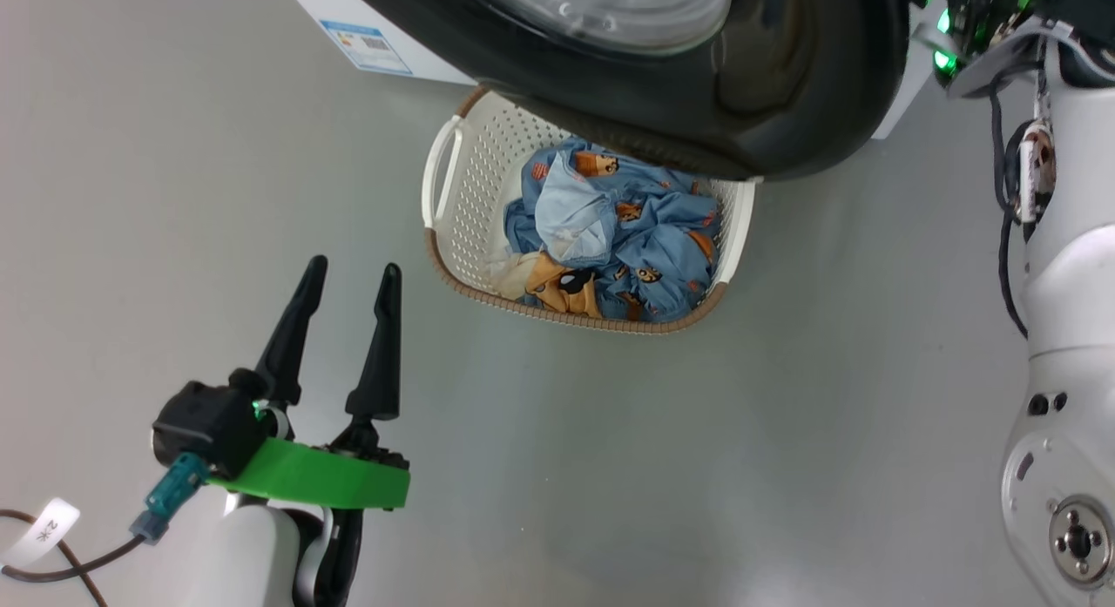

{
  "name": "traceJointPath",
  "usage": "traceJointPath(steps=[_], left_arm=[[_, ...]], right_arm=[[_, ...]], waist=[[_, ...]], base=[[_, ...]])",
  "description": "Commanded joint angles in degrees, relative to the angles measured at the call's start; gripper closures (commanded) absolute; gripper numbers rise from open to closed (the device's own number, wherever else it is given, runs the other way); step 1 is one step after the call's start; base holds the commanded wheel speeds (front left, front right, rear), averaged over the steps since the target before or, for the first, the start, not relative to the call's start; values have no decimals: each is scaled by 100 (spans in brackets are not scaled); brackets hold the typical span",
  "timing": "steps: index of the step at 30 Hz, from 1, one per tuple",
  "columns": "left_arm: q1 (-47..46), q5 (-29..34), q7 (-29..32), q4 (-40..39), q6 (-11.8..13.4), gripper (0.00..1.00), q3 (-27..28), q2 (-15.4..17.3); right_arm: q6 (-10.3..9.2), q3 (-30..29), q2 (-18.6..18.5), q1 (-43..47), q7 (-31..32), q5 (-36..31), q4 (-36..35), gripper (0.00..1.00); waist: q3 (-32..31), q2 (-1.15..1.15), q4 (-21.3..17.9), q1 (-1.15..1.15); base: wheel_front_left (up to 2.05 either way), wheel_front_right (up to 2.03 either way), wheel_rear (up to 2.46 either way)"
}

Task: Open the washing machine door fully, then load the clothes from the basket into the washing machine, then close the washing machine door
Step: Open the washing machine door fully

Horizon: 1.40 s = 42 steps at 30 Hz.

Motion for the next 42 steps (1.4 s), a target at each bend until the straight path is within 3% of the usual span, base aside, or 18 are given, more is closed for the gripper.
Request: traceJointPath(steps=[1,24,32,42], left_arm=[[96,70,-69,-128,-18,0,224,125],[433,300,-69,-63,-18,0,287,125],[512,328,-69,-50,-18,0,379,125],[630,408,-69,-45,-18,0,553,125]], right_arm=[[42,221,198,113,107,152,-232,100],[42,2055,198,1767,548,1873,-1328,100],[42,2720,198,2150,290,2284,-1532,100],[42,4003,198,2465,-370,3191,-1508,100]], waist=[[-111,0,-36,0],[-816,0,-172,0],[-988,0,-170,0],[-1215,0,-148,0]], base=[[0,0,0],[0,0,0],[0,0,0],[0,0,0]])
